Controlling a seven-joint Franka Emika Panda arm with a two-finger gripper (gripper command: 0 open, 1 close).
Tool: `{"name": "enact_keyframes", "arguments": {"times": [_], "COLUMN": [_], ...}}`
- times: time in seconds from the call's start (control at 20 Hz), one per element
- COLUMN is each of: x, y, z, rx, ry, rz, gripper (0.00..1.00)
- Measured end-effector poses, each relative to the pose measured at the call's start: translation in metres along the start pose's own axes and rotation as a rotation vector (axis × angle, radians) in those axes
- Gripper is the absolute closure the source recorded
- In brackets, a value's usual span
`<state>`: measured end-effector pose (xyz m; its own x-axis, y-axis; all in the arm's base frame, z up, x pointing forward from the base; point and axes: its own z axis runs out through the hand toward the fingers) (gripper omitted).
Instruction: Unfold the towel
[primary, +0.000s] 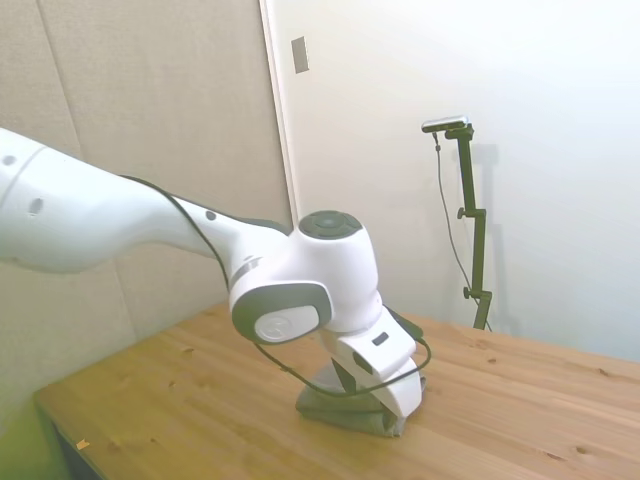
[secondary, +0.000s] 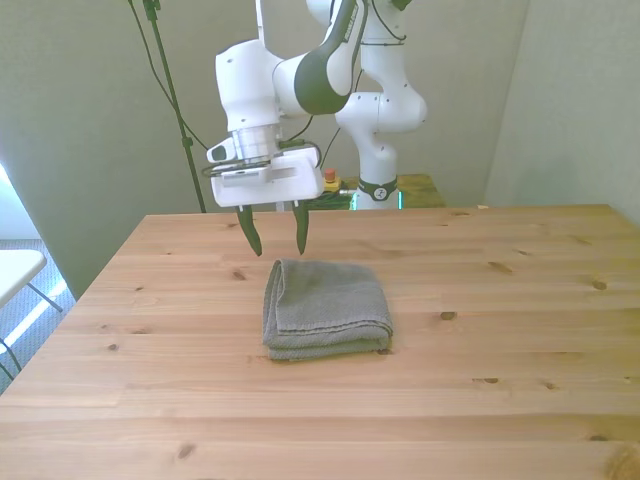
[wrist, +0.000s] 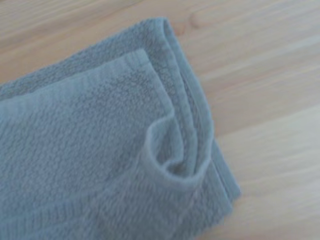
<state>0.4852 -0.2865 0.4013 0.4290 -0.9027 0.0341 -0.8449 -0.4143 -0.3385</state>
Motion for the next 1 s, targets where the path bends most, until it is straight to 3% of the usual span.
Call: {"name": "enact_keyframes", "arguments": {"times": [0.3,0.9,0.95,1.0], "x": [0.01,0.006,0.005,0.004], "y": [-0.015,-0.026,-0.026,-0.026], "z": [0.005,0.008,0.009,0.012], "rx": [0.081,0.145,0.144,0.142], "ry": [-0.008,-0.001,-0.002,-0.005], "rz": [-0.036,-0.07,-0.071,-0.073], "gripper": [0.0,0.0,1.0,1.0]}}
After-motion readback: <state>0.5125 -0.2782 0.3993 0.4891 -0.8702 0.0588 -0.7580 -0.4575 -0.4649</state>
